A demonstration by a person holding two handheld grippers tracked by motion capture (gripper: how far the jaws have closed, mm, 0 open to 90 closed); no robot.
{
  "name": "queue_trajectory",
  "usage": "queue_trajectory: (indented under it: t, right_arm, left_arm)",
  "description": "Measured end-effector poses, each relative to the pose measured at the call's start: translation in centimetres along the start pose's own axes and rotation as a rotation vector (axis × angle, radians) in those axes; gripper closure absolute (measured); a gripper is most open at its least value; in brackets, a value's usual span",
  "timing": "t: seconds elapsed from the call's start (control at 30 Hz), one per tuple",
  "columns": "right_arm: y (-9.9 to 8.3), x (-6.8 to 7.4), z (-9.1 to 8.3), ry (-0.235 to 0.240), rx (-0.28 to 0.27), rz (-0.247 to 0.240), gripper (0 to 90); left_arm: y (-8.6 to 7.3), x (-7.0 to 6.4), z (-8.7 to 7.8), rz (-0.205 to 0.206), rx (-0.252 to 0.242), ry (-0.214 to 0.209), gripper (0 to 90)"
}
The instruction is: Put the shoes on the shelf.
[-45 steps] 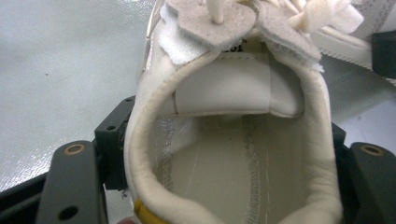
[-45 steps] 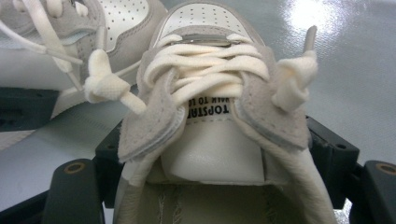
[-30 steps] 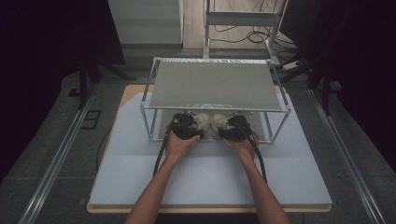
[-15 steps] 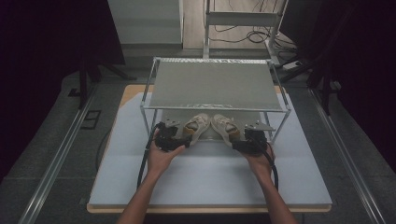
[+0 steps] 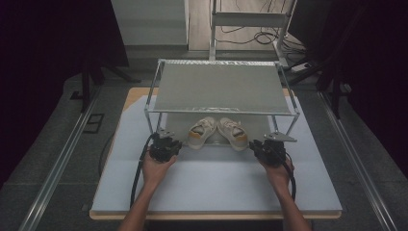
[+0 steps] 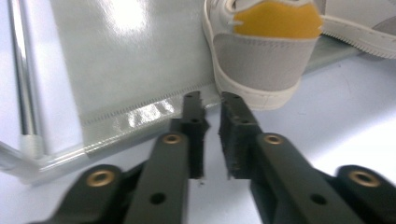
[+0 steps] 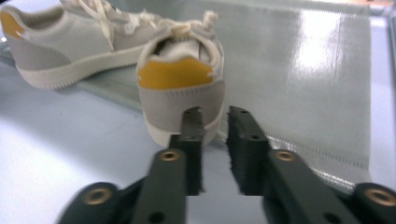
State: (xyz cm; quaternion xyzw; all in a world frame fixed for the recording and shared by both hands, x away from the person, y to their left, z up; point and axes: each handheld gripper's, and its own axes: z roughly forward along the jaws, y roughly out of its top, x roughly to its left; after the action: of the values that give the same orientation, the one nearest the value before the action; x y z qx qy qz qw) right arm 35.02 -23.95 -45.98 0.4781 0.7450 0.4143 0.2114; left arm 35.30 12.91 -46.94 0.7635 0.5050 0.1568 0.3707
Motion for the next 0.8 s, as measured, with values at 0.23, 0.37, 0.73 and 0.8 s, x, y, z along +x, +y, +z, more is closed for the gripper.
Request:
queue_trajectory:
  t: [0.23, 0.37, 0.73, 0.8]
  right_arm:
    - [-0.2, -0.2, 0.7, 0.004, 0.031, -0.015, 89.2]
    - [-0.4, 0.0, 1.5, 0.002, 0.057, -0.014, 89.3]
    - [-0.5, 0.7, 2.1, 0.003, 0.064, -0.021, 89.4]
    - [-0.5, 0.9, 2.1, 0.019, 0.063, -0.022, 89.4]
  left_arm:
    - [0.1, -0.3, 1.1, -0.023, 0.022, -0.041, 89.6]
    - [0.2, -0.6, 1.5, -0.021, 0.029, -0.053, 89.6]
    - [0.8, -1.5, 1.8, -0.011, 0.024, -0.077, 89.4]
    - [0.8, -1.6, 1.8, -0.012, 0.024, -0.088, 89.4]
